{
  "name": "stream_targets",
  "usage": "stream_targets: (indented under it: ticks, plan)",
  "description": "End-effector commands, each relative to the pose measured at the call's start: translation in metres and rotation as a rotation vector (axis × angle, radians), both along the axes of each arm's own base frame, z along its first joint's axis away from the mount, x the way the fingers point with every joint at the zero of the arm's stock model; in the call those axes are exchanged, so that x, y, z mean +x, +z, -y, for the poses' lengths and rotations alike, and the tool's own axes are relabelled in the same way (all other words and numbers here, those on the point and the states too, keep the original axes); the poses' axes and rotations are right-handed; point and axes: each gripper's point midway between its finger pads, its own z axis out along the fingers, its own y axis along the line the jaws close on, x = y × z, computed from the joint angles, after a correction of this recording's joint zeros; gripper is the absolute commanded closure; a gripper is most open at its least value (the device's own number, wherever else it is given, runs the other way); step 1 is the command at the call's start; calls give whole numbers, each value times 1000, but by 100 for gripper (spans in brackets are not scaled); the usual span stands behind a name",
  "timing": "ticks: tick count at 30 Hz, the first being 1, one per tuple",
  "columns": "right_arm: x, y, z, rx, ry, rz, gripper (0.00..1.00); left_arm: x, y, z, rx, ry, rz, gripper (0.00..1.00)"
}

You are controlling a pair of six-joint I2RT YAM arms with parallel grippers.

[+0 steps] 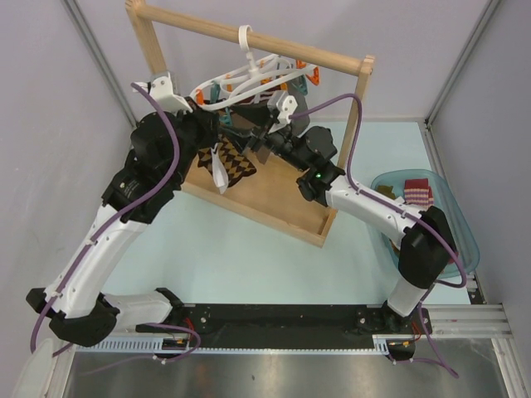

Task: Clip the socks to the hanger
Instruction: Open the clamp at the hanger.

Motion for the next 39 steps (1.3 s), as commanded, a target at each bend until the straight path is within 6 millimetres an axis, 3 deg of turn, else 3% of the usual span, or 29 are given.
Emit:
stream_targets:
  ticks: [1, 7, 11, 15, 17, 22, 26, 34, 39]
  plan:
    - [-2, 26, -1, 46, 36, 37, 38, -8, 14, -2, -34, -31, 48, 88]
    - [-2, 22, -7, 27, 60, 24, 45, -9, 15, -1, -39, -46, 54, 88]
    - [-2, 20, -8, 22, 71, 14, 61, -11, 20, -4, -50, -48, 66, 85]
    - [-4, 23, -7, 28, 72, 18, 77, -16, 26, -8, -69, -54, 81, 75]
    - [-5, 26, -7, 35, 72, 20, 83, -19, 28, -7, -78, -62, 85, 66]
    - [-7, 27, -8, 35, 60, 27, 84, -29, 36, -4, -107, -108, 97, 47]
    - [-9, 27, -9, 37, 62, 25, 85, -25, 28, -5, -84, -92, 67, 35]
    - [-9, 27, -10, 45, 79, 8, 85, -15, 15, 6, -89, -130, 55, 23]
    - [-10, 28, -10, 48, 86, 3, 86, -9, 17, 6, -189, -196, 78, 22]
